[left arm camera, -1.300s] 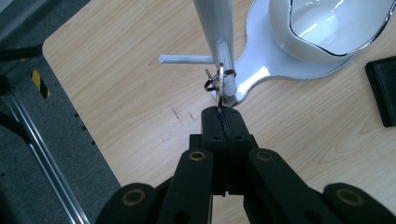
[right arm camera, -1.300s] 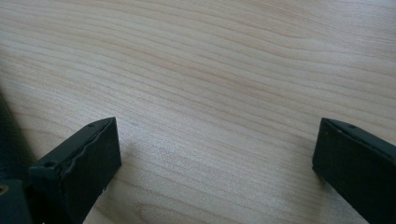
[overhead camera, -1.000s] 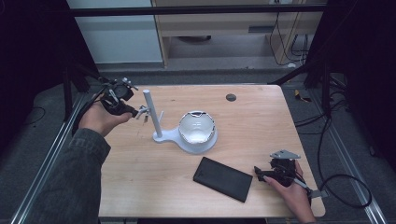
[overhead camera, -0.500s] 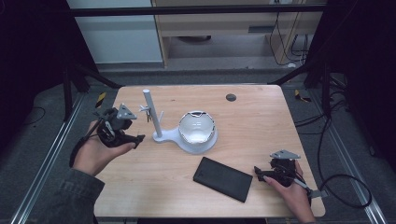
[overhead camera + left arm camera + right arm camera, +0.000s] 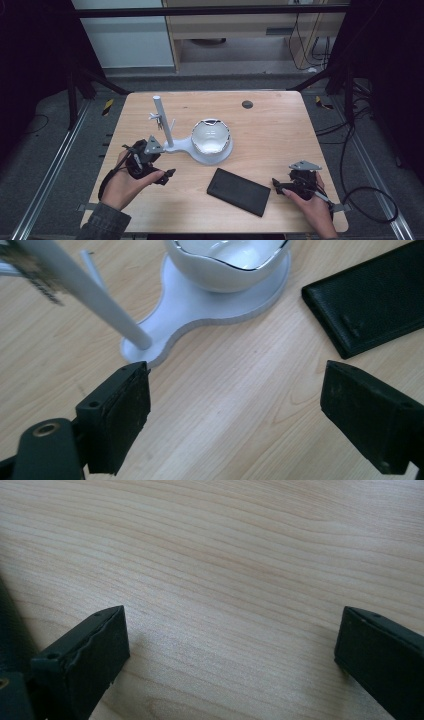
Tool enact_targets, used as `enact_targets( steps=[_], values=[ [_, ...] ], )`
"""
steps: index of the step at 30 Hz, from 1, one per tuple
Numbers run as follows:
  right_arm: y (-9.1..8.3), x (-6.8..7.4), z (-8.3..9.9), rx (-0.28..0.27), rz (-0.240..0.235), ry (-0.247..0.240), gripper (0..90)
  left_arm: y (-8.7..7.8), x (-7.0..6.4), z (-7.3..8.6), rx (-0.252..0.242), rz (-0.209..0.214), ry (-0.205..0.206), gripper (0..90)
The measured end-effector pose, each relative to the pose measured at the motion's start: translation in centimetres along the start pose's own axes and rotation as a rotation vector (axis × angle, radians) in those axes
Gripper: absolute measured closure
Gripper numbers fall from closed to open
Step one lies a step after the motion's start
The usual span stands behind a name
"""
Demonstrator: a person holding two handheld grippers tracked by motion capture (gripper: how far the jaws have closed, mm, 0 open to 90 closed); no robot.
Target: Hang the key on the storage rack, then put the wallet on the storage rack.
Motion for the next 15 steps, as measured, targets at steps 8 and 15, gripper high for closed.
enact_targets(
  steps=[8, 15],
  values=[
    [0.0, 0.0, 0.0, 0.0, -0.001, -0.001, 1.3, 2.1, -2.8, 0.5, -0.014, 0.052, 0.005, 15.2],
    [0.0, 0.0, 0.0, -0.001, 0.0, -0.002, 1.4, 3.5, -5.2, 0.6, -0.015, 0.096, 0.034, 25.1]
  ],
)
Point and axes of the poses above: each handheld gripper's, and its own axes: y roughly forward along the jaws, z roughly out of its underside, x roughly to its left, the point moved 3 cm from there along y, roughly forward along the jaws, and after that the axes turned 9 degrees about -z, right-handed, at the moved point
